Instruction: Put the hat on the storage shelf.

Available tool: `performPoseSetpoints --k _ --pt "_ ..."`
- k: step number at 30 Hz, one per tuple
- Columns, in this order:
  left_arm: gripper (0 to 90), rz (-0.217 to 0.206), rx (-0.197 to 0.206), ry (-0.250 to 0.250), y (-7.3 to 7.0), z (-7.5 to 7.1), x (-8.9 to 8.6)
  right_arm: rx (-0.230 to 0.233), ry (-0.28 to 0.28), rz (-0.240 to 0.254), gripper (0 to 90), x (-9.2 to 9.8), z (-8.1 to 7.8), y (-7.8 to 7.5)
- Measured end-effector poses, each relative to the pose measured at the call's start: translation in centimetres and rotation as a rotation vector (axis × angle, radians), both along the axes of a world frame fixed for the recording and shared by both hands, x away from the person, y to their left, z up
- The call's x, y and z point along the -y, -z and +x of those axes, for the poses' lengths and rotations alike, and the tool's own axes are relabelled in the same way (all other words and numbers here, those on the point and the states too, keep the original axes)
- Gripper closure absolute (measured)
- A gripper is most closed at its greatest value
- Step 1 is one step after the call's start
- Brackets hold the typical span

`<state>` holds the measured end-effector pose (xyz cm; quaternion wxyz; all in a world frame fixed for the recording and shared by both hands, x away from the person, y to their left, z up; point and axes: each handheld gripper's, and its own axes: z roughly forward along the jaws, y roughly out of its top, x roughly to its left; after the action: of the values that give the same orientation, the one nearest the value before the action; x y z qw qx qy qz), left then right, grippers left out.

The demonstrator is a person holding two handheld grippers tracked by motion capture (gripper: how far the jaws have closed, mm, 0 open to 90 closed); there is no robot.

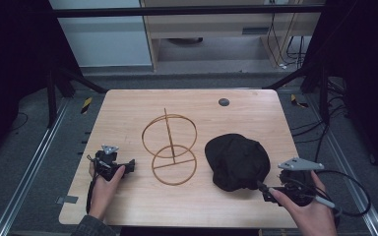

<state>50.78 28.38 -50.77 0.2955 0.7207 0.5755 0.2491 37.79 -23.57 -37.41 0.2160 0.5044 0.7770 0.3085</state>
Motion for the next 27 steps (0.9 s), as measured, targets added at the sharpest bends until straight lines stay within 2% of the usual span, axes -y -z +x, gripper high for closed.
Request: performPoseSetpoints --k 3,6,8,14,17,20,27 --pt "0.0 0.002 -0.002 0.002 0.0 0.0 0.0 -0.005 -0.028 -0.001 6.9 -0.9 0.9 -0.6" --pt "0.0 0.002 -0.002 0.002 0.0 0.0 0.0 -0.020 -0.045 0.029 7.0 -1.8 1.9 -1.1" --pt "0.0 0.000 0.000 0.001 0.0 0.0 0.0 -0.031 -0.055 0.027 7.1 -2.5 2.7 -1.3" --pt "0.0 0.000 0.000 0.000 0.0 -0.1 0.0 -0.065 -0.040 0.007 6.2 -4.0 5.4 -0.4" --pt "0.0 0.000 0.000 0.000 0.0 -0.1 0.0 -0.072 -0.032 0.001 6.2 -4.6 6.1 0.0" --pt "0.0 0.002 0.000 0.000 0.0 -0.1 0.0 -0.091 -0.019 -0.038 6.2 -5.2 7.0 0.8" --pt "0.0 0.001 0.000 -0.003 0.0 -0.1 0.0 -0.123 0.008 -0.075 4.3 -5.3 8.3 1.9"
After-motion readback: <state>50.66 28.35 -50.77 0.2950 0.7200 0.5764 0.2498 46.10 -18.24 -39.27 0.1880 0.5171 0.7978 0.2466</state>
